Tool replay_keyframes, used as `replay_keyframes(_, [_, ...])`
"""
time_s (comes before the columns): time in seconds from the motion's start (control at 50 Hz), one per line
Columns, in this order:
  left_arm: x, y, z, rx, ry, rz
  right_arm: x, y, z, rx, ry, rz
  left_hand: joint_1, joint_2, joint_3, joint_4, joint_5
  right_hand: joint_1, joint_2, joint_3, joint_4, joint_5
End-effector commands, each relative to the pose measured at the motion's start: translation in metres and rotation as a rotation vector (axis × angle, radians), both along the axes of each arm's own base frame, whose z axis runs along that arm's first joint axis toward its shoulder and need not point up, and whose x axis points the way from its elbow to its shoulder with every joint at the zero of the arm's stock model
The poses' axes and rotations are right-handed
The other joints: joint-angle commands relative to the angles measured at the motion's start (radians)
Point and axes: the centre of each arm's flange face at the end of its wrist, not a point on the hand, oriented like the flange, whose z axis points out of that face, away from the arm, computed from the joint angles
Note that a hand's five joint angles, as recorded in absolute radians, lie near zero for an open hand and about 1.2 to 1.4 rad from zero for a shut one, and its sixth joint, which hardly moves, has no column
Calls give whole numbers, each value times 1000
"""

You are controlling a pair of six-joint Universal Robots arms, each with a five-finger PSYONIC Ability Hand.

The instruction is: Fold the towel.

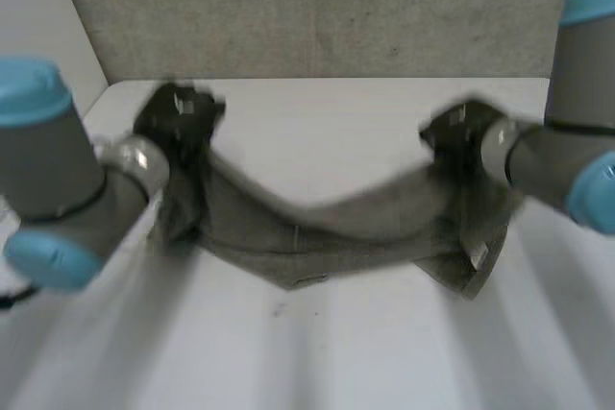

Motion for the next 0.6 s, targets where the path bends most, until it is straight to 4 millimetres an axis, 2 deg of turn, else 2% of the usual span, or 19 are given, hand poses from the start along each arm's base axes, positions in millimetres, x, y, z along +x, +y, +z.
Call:
replay_keyframes(0.02, [-9, -48, 129, -447, 237, 107, 13, -53, 113, -541, -379, -55, 207, 179, 179, 177, 190, 71, 70, 66, 58, 54])
replay_keyframes(0.04, [-5, -50, 151, -527, 305, 140, 12, -52, 131, -609, -455, -50, 207, 179, 179, 177, 190, 71, 70, 66, 58, 54])
replay_keyframes(0.06, [-5, -50, 152, -528, 306, 140, 12, -52, 131, -609, -456, -50, 207, 179, 179, 177, 190, 71, 70, 66, 58, 54])
replay_keyframes(0.1, [3, -48, 178, -626, 407, 178, 9, -44, 155, -667, -535, -34, 207, 179, 179, 177, 190, 71, 70, 66, 58, 54])
replay_keyframes(0.18, [4, -43, 182, -633, 439, 166, 7, -37, 153, -624, -513, -31, 207, 179, 179, 177, 190, 71, 70, 66, 58, 54])
replay_keyframes(0.2, [4, -42, 168, -582, 414, 165, 7, -34, 145, -571, -479, -22, 207, 179, 179, 177, 190, 71, 70, 66, 58, 54])
replay_keyframes(0.22, [4, -42, 168, -582, 414, 165, 7, -34, 145, -571, -479, -22, 207, 179, 179, 177, 190, 71, 70, 66, 58, 54])
replay_keyframes(0.26, [1, -40, 128, -470, 343, 143, 10, -26, 124, -436, -389, 29, 207, 179, 179, 177, 190, 71, 70, 66, 58, 54])
replay_keyframes(0.28, [1, -40, 128, -469, 342, 143, 10, -26, 124, -436, -388, 29, 207, 179, 179, 177, 190, 71, 70, 66, 58, 54])
replay_keyframes(0.32, [-2, -32, 86, -355, 271, 94, 9, -21, 98, -302, -280, 73, 207, 179, 179, 177, 190, 71, 70, 66, 58, 54])
replay_keyframes(0.34, [-2, -32, 86, -354, 271, 94, 9, -21, 98, -301, -279, 73, 207, 179, 179, 177, 190, 71, 70, 66, 58, 54])
replay_keyframes(0.36, [-2, -26, 63, -290, 237, 70, 6, -22, 82, -233, -223, 79, 207, 179, 179, 177, 190, 71, 70, 66, 58, 54])
replay_keyframes(0.38, [-2, -26, 62, -289, 237, 70, 6, -22, 82, -232, -223, 79, 207, 179, 179, 177, 190, 71, 70, 66, 58, 54])
replay_keyframes(0.42, [0, -13, 22, -172, 180, 38, 0, -21, 49, -79, -119, 73, 207, 179, 179, 177, 190, 71, 70, 66, 58, 54])
replay_keyframes(0.44, [0, -13, 21, -172, 179, 38, 0, -21, 48, -78, -119, 73, 207, 179, 179, 177, 190, 71, 70, 66, 58, 54])
replay_keyframes(0.48, [3, 0, -14, -70, 132, 25, -4, -19, 13, 79, -43, 69, 207, 179, 179, 177, 190, 71, 70, 66, 58, 54])
replay_keyframes(0.54, [4, 6, -29, -27, 108, 23, -6, -19, -4, 148, -16, 69, 207, 179, 179, 177, 190, 71, 70, 66, 58, 54])
replay_keyframes(0.58, [8, 14, -54, 35, 59, 24, -7, -21, -37, 241, 18, 67, 207, 179, 179, 177, 190, 71, 70, 66, 58, 54])
replay_keyframes(0.6, [8, 14, -54, 35, 59, 24, -7, -21, -37, 241, 18, 67, 207, 179, 179, 177, 190, 71, 70, 66, 58, 54])
